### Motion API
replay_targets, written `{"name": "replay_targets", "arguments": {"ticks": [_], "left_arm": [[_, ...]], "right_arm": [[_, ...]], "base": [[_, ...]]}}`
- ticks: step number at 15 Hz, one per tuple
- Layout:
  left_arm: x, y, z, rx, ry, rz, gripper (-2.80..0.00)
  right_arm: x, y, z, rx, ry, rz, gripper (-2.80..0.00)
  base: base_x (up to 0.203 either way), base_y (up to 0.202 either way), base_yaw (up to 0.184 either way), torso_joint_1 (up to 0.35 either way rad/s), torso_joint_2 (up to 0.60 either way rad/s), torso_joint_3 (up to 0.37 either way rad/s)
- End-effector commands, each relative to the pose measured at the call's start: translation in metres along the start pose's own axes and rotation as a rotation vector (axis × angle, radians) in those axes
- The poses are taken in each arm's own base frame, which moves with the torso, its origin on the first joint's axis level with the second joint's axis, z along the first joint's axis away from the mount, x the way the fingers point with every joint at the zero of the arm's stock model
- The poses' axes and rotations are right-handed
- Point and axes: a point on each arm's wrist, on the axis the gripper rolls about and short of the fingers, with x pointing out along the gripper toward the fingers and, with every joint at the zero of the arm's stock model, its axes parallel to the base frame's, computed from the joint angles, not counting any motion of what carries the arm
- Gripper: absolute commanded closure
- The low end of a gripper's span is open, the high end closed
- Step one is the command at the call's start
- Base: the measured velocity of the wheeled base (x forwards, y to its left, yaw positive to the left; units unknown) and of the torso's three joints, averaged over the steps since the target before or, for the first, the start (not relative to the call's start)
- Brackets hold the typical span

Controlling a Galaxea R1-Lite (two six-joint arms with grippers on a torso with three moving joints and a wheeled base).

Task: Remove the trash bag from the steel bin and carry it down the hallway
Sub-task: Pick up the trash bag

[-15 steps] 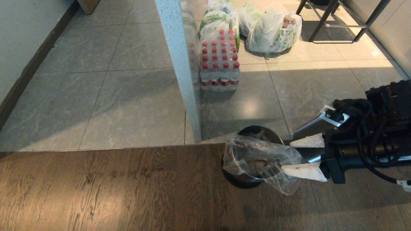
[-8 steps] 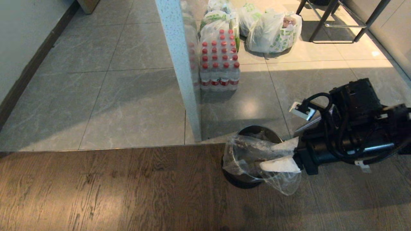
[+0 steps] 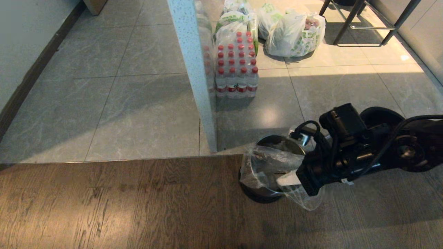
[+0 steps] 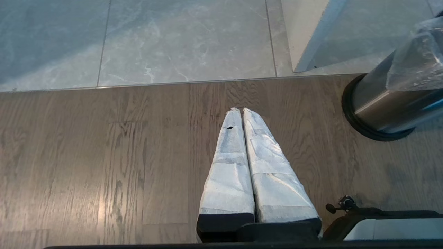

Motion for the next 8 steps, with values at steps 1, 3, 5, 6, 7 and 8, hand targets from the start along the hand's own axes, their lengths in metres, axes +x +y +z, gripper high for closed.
{"name": "replay_targets", "arguments": {"ticks": [1,3,5,6,7,8], "left_arm": [[0.0,0.0,0.0,0.0,0.001,0.001,0.0],[0.0,0.0,0.0,0.0,0.001,0.001,0.0],[0.0,0.0,0.0,0.0,0.001,0.001,0.0],[0.0,0.0,0.0,0.0,0.001,0.001,0.0],[0.0,0.0,0.0,0.0,0.001,0.001,0.0],[0.0,0.0,0.0,0.0,0.001,0.001,0.0]], "right_arm": [[0.019,-0.004,-0.004,0.014,0.053,0.003,0.0],[0.03,-0.007,-0.005,0.015,0.071,0.003,0.0],[0.038,-0.012,-0.003,0.016,0.076,0.004,0.0],[0.044,-0.015,-0.003,0.019,0.083,0.004,0.0],[0.049,-0.017,-0.002,0.021,0.087,0.005,0.0],[0.054,-0.021,-0.002,0.022,0.087,0.001,-2.8]], "base": [[0.0,0.0,0.0,0.0,0.0,0.0],[0.0,0.0,0.0,0.0,0.0,0.0],[0.0,0.0,0.0,0.0,0.0,0.0],[0.0,0.0,0.0,0.0,0.0,0.0],[0.0,0.0,0.0,0.0,0.0,0.0],[0.0,0.0,0.0,0.0,0.0,0.0]]}}
